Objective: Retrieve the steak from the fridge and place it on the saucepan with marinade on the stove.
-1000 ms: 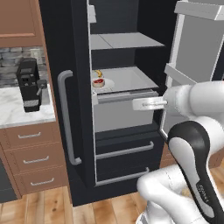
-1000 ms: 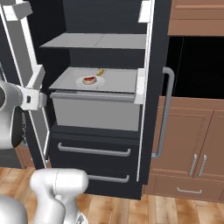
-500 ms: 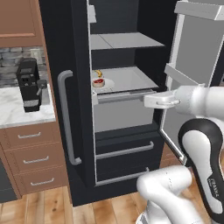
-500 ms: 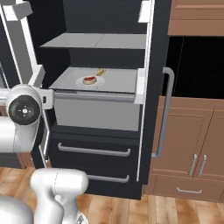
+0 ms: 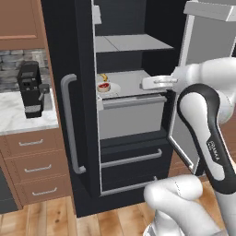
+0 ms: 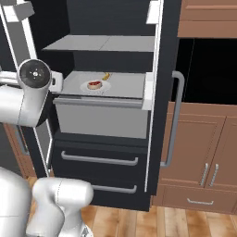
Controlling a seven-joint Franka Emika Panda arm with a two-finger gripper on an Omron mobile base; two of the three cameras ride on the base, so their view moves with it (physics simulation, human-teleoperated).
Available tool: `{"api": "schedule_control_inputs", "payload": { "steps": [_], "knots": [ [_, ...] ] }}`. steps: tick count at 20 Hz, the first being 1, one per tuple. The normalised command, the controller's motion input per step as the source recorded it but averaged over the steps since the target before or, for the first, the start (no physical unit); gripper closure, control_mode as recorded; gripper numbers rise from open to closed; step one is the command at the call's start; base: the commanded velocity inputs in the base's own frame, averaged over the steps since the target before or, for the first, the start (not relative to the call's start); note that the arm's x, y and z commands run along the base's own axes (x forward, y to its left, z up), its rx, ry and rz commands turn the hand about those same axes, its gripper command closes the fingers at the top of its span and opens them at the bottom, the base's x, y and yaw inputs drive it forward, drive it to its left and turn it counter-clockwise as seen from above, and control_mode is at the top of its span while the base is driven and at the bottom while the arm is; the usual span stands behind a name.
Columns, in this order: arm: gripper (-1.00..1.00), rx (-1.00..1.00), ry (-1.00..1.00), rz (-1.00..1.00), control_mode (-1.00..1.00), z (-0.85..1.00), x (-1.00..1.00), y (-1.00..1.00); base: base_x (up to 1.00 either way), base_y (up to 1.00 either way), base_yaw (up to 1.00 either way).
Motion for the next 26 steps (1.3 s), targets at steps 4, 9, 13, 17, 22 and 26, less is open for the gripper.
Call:
{"api": "schedule_control_inputs", "payload": {
  "steps": [4, 9, 13, 17, 22, 26],
  "knots": [
    [-1.00, 0.01, -0.12, 0.00, -1.00, -0.20, 0.66, 0.01, 0.00, 0.00, 0.00],
    [-1.00, 0.07, -0.37, 0.05, -1.00, -0.39, 0.46, 0.08, 0.00, 0.00, 0.00],
    [-1.00, 0.02, -0.18, 0.02, -1.00, -0.04, 0.30, 0.31, 0.00, 0.00, 0.00],
    [-1.00, 0.00, 0.02, 0.00, -1.00, 0.24, 0.21, 0.38, 0.00, 0.00, 0.00],
    [-1.00, 0.00, 0.03, 0.06, -1.00, 0.32, 0.23, 0.08, 0.00, 0.00, 0.00],
    [-1.00, 0.00, 0.04, 0.16, -1.00, 0.20, 0.24, 0.00, 0.00, 0.00, 0.00]
  ]
}}
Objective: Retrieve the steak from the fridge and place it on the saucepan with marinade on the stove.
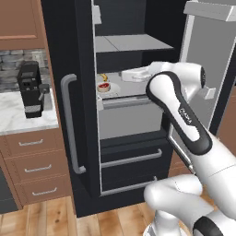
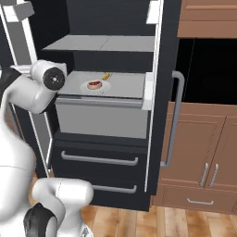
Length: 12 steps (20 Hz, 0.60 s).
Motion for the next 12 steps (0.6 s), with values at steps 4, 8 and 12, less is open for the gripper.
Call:
{"api": "schedule_control_inputs", "payload": {
  "steps": [4, 8, 12],
  "knots": [
    [-1.00, 0.00, 0.02, 0.21, -1.00, 0.04, 0.27, 0.00, 0.00, 0.00, 0.00],
    [-1.00, 0.00, 0.00, 0.22, -1.00, 0.00, 0.33, 0.10, 0.00, 0.00, 0.00],
    [-1.00, 0.00, -0.01, 0.21, -1.00, -0.08, 0.32, 0.28, 0.00, 0.00, 0.00]
  ]
}}
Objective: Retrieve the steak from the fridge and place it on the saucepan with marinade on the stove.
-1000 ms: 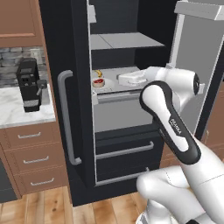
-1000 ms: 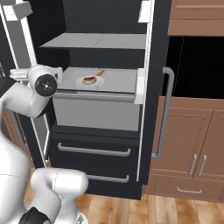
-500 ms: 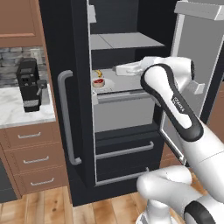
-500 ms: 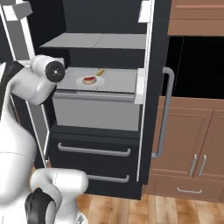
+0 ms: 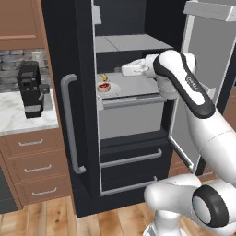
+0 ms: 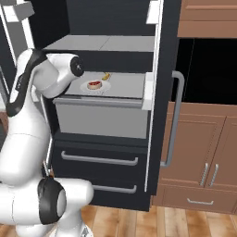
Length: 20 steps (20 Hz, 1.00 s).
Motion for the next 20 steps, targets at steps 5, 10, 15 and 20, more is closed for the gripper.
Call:
{"api": "schedule_control_inputs", "payload": {
  "steps": [5, 10, 15, 20],
  "knots": [
    [-1.00, 0.00, -0.07, 0.19, -1.00, -0.12, 0.32, 0.41, 0.00, 0.00, 0.00],
    [-1.00, 0.00, -0.02, 0.15, -1.00, -0.12, 0.39, 0.50, 0.00, 0.00, 0.00],
    [-1.00, 0.00, 0.00, 0.11, -1.00, -0.07, 0.43, 0.58, 0.00, 0.00, 0.00],
    [-1.00, 0.00, 0.00, 0.09, -1.00, -0.03, 0.32, 0.61, 0.00, 0.00, 0.00]
  ]
}}
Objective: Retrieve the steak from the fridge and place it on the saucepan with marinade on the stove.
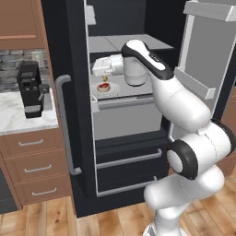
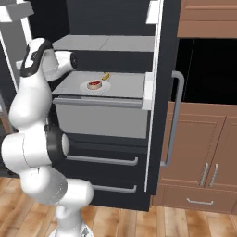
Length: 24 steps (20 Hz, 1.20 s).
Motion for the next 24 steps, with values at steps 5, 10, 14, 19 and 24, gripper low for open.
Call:
{"api": "schedule_control_inputs", "payload": {
  "steps": [5, 10, 14, 19, 24],
  "knots": [
    [-1.00, 0.00, 0.00, 0.10, -1.00, -0.16, 0.05, 0.77, 0.00, 0.00, 0.00],
    [-1.00, 0.00, -0.02, 0.09, -1.00, -0.34, 0.00, 1.00, 0.00, 0.00, 0.00],
    [-1.00, 0.00, -0.08, 0.04, -1.00, -0.19, -0.05, 0.96, 0.00, 0.00, 0.00],
    [-1.00, 0.00, -0.15, -0.03, -1.00, 0.05, -0.13, 0.30, 0.00, 0.00, 0.00],
    [-1.00, 0.00, 0.00, -0.19, -1.00, 0.07, -0.78, -0.81, 0.00, 0.00, 0.00]
  ]
}}
